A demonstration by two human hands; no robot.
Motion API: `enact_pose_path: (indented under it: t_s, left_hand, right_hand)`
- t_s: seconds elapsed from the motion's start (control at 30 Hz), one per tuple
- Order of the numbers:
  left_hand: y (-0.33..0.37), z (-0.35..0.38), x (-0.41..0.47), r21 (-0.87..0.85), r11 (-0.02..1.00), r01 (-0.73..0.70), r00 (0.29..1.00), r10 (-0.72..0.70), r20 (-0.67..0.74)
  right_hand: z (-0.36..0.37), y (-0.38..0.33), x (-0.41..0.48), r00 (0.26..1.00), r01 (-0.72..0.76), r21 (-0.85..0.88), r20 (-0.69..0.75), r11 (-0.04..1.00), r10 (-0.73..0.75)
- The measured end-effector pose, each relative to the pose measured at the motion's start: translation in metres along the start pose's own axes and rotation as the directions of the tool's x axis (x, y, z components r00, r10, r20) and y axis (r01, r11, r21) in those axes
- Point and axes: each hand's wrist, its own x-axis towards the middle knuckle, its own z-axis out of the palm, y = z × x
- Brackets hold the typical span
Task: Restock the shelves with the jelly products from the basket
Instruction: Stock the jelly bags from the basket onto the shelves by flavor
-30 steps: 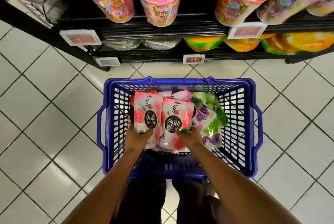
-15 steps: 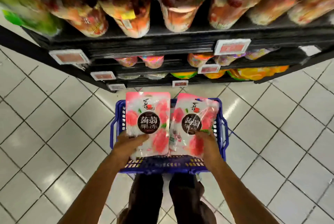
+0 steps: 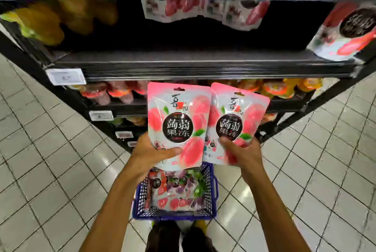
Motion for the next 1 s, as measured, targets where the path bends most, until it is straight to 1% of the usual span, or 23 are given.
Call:
enact_pose_path:
  t_s: [0.1, 0.23, 0.37, 0.47, 0.53, 0.6, 0.7, 0.8, 0.9, 1.0]
  left_hand:
    - [0.042, 0.005, -0.019, -0.003, 0.997, -0.083, 0.997, 0.083, 0.005]
    - [0.084, 0.002, -0.023, 0.001, 0.989, -0.148, 0.989, 0.148, 0.009]
    - [0.119, -0.001, -0.019, -0.007, 0.97, -0.243, 0.968, 0.243, 0.065]
    - [0.139, 0.001, -0.014, -0.005, 0.954, -0.301, 0.95, 0.3, 0.091]
    - [0.15, 0.006, -0.01, 0.015, 0.947, -0.32, 0.944, 0.317, 0.094]
    - [0.16, 0.012, -0.005, -0.006, 0.937, -0.349, 0.929, 0.347, 0.128]
    - [0.18, 0.024, 0.002, -0.028, 0.912, -0.41, 0.897, 0.409, 0.169]
    - [0.196, 0.038, 0.013, -0.041, 0.899, -0.436, 0.879, 0.435, 0.195]
    - [0.206, 0.051, 0.025, -0.078, 0.892, -0.445, 0.875, 0.452, 0.173]
    - [0.216, 0.068, 0.034, -0.091, 0.881, -0.465, 0.868, 0.474, 0.151]
  right_hand:
    - [0.001, -0.041, -0.014, 0.999, 0.035, 0.023, -0.001, 0.999, -0.035]
    - [0.008, -0.076, -0.023, 0.992, 0.123, 0.076, -0.012, 0.99, -0.122]
    - [0.014, -0.104, -0.034, 0.974, 0.218, 0.122, -0.097, 0.968, -0.207]
    - [0.015, -0.12, -0.039, 0.955, 0.266, 0.143, -0.177, 0.953, -0.24]
    - [0.013, -0.133, -0.04, 0.936, 0.31, 0.128, -0.215, 0.942, -0.279]
    - [0.006, -0.147, -0.038, 0.915, 0.362, 0.113, -0.23, 0.925, -0.33]
    - [-0.005, -0.173, -0.032, 0.867, 0.465, 0.096, -0.253, 0.88, -0.43]
    - [-0.019, -0.198, -0.019, 0.824, 0.531, 0.108, -0.296, 0.84, -0.483]
    - [-0.031, -0.224, -0.003, 0.811, 0.546, 0.034, -0.273, 0.837, -0.518]
    - [-0.04, -0.248, 0.014, 0.781, 0.582, -0.043, -0.25, 0.812, -0.572]
